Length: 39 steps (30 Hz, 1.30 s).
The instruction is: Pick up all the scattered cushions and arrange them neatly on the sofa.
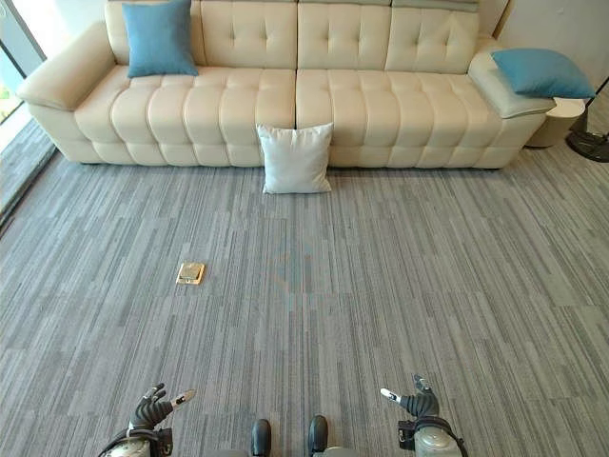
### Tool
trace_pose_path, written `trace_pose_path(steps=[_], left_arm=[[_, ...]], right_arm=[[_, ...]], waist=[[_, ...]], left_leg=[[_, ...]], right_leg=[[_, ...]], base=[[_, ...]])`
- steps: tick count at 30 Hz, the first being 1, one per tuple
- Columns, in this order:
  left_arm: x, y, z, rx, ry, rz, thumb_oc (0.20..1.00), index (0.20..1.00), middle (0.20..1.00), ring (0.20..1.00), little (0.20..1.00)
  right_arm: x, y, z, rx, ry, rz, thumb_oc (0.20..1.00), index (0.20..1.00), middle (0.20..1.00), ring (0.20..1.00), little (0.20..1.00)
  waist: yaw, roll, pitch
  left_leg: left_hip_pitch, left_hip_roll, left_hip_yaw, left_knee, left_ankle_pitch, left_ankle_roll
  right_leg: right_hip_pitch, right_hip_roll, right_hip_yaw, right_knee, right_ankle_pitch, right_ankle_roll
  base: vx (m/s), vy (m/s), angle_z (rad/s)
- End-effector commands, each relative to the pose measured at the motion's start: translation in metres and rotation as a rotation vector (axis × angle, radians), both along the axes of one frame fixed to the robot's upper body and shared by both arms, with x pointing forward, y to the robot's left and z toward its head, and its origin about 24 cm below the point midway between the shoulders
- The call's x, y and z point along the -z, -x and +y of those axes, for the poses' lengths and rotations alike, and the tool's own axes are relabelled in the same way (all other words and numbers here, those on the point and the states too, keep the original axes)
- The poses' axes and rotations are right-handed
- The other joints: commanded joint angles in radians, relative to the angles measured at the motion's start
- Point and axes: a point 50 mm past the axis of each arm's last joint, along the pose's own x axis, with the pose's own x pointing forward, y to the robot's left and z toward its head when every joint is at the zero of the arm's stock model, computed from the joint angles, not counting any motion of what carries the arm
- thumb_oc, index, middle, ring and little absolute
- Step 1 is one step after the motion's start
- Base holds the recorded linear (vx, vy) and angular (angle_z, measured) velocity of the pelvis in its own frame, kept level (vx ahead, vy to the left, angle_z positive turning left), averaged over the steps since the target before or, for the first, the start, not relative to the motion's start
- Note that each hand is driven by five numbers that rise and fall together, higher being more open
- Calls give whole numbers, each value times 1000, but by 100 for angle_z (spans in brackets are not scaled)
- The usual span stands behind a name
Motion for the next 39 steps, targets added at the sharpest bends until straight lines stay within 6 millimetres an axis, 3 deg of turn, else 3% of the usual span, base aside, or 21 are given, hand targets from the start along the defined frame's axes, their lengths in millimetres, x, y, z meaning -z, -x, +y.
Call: trace_pose_path(steps=[1, 2, 3, 6, 8, 11, 12, 14, 17, 18, 19, 20, 21, 22, 23, 26, 28, 30, 34, 37, 39], left_arm=[[-15, -31, 8, 26, -65, -82, 1000, 1000, 1000, 1000, 1000], [-16, -33, 8, 28, -66, -90, 1000, 1000, 1000, 1000, 1000], [-20, -37, 8, 23, -60, -115, 1000, 1000, 1000, 1000, 1000], [-21, -38, 7, 22, -54, -125, 1000, 1000, 1000, 1000, 1000], [-21, -40, 4, 23, -42, -132, 1000, 1000, 1000, 1000, 1000], [-20, -44, 0, -1, -17, -136, 1000, 1000, 1000, 1000, 1000], [-18, -45, 0, -31, 1, -128, 1000, 1000, 1000, 1000, 1000], [-16, -46, 0, -61, 15, -127, 1000, 1000, 1000, 1000, 1000], [-14, -44, -3, -44, 17, -115, 1000, 1000, 1000, 1000, 1000], [-8, -38, -6, -40, 26, -88, 1000, 1000, 1000, 1000, 1000], [-8, -38, -6, -40, 26, -88, 1000, 1000, 1000, 1000, 1000], [-6, -35, -8, -46, 43, -80, 1000, 1000, 1000, 1000, 1000], [-6, -35, -8, -46, 43, -80, 1000, 1000, 1000, 1000, 1000], [-5, -34, -11, -39, 56, -75, 1000, 1000, 1000, 1000, 1000], [-5, -34, -11, -28, 55, -73, 1000, 1000, 1000, 1000, 1000], [-6, -36, -12, -20, 57, -82, 1000, 1000, 1000, 1000, 1000], [-6, -36, -11, -25, 56, -81, 1000, 1000, 1000, 1000, 1000], [-6, -35, -11, -20, 55, -76, 1000, 1000, 1000, 1000, 1000], [-6, -32, -11, -5, 48, -69, 1000, 1000, 1000, 1000, 1000], [-4, -27, -11, 8, 36, -48, 1000, 1000, 1000, 1000, 1000], [-4, -26, -10, 15, 28, -45, 1000, 1000, 1000, 1000, 1000]], right_arm=[[-22, -33, -4, 13, 19, -138, 1000, 1000, 1000, 1000, 1000], [-23, -34, -4, 12, 18, -145, 1000, 1000, 1000, 1000, 1000], [-28, -39, -2, 3, 19, -170, 1000, 1000, 1000, 1000, 1000], [-28, -40, 0, -8, 20, -175, 1000, 1000, 1000, 1000, 1000], [-27, -40, 2, -12, 16, -172, 1000, 1000, 1000, 1000, 1000], [-25, -43, 6, -8, 8, -165, 1000, 1000, 1000, 1000, 1000], [-24, -44, 9, -19, 11, -153, 1000, 1000, 1000, 1000, 1000], [-22, -41, 10, -12, 5, -143, 1000, 1000, 1000, 1000, 1000], [-18, -34, 9, -12, 3, -121, 1000, 1000, 1000, 1000, 1000], [-11, -24, 8, -5, -7, -87, 1000, 1000, 1000, 1000, 1000], [-11, -24, 8, -5, -7, -87, 1000, 1000, 1000, 1000, 1000], [-9, -19, 1, 1, 2, -68, 1000, 1000, 1000, 1000, 1000], [-9, -19, 2, 1, 2, -68, 1000, 1000, 1000, 1000, 1000], [-9, -15, -5, 22, 0, -69, 1000, 1000, 1000, 1000, 1000], [-9, -14, -7, 30, -2, -72, 1000, 1000, 1000, 1000, 1000], [-14, -17, -13, 38, 11, -90, 1000, 1000, 1000, 1000, 1000], [-13, -16, -14, 42, 14, -86, 1000, 1000, 1000, 1000, 1000], [-12, -14, -15, 61, 6, -82, 1000, 1000, 1000, 1000, 1000], [-11, -13, -12, 51, 4, -74, 1000, 1000, 1000, 1000, 1000], [-8, -8, -10, 23, 15, -49, 1000, 1000, 1000, 1000, 1000], [-7, -7, -9, 11, 25, -38, 1000, 1000, 1000, 1000, 1000]], waist=[[8, 6, 49], [10, 8, 53], [13, 22, 72], [8, 27, 92], [8, 33, 109], [14, 36, 126], [8, 29, 127], [-9, 23, 118], [-21, 23, 96], [-27, 36, 61], [-27, 34, 60], [-36, 48, 52], [-36, 47, 51], [-42, 50, 47], [-41, 45, 51], [-25, 31, 83], [-23, 28, 88], [-13, -2, 98], [-9, -18, 94], [-14, -5, 78], [-15, 6, 71]], left_leg=[[36, -32, 12, 1, -126, 24], [32, -36, 11, 1, -130, 31], [39, -45, 14, 1, -140, 52], [55, -53, 24, 1, -155, 63], [83, -50, 30, 1, -168, 58], [143, -38, 48, 1, -196, 40], [181, -41, 48, 1, -219, 24], [219, -39, 43, 1, -239, 6], [245, -34, 28, 1, -247, -9], [280, -10, 19, 1, -207, -22], [279, -12, 20, 1, -206, -22], [250, 10, 17, 126, -125, -58], [247, 9, 17, 128, -125, -57], [182, 20, 25, 307, -39, -102], [128, 25, 29, 418, -1, -117], [4, 22, 20, 651, 28, -118], [-17, 35, 27, 673, 19, -107], [-125, 13, 32, 592, -75, -66], [-164, -19, 6, 378, -114, -40], [-158, -5, -38, 53, 35, -63], [-192, -14, -49, 1, 47, -87]], right_leg=[[-8, -48, -14, 137, -191, 70], [-37, -52, -13, 185, -196, 75], [-121, -82, -31, 371, -181, 91], [-211, -109, -29, 548, -144, 103], [-274, -109, -32, 573, -139, 100], [-293, -95, -90, 371, -107, 105], [-303, -62, -93, 213, -48, 130], [-310, -30, -74, 61, -8, 151], [-276, -19, -52, 45, -12, 137], [-234, 6, -59, 60, -24, 107], [-235, 5, -58, 58, -22, 107], [-190, 18, -64, 83, -44, 76], [-191, 16, -64, 81, -42, 76], [-137, 24, -76, 65, -76, 47], [-106, 27, -74, 53, -96, 28], [-41, 34, -59, 45, -134, -10], [-23, 36, -55, 43, -146, -17], [36, 14, -42, 25, -165, -19], [71, -1, -31, 22, -186, -9], [112, 16, -40, 17, -203, -11], [141, 24, -32, 5, -208, -8]], base=[[-2, 158, 2], [52, 204, -3], [51, 205, -10], [86, 162, -25], [203, 64, -16], [246, -58, -7], [326, -115, -9], [434, -167, -5], [558, -196, 13], [418, -145, 29], [777, -293, 61], [348, -149, 53], [631, -302, 58], [417, -252, 36], [524, -330, 63], [293, -200, 32], [212, -126, -18], [319, -159, 5], [282, -30, 6], [325, 26, -22], [321, 78, -6]])
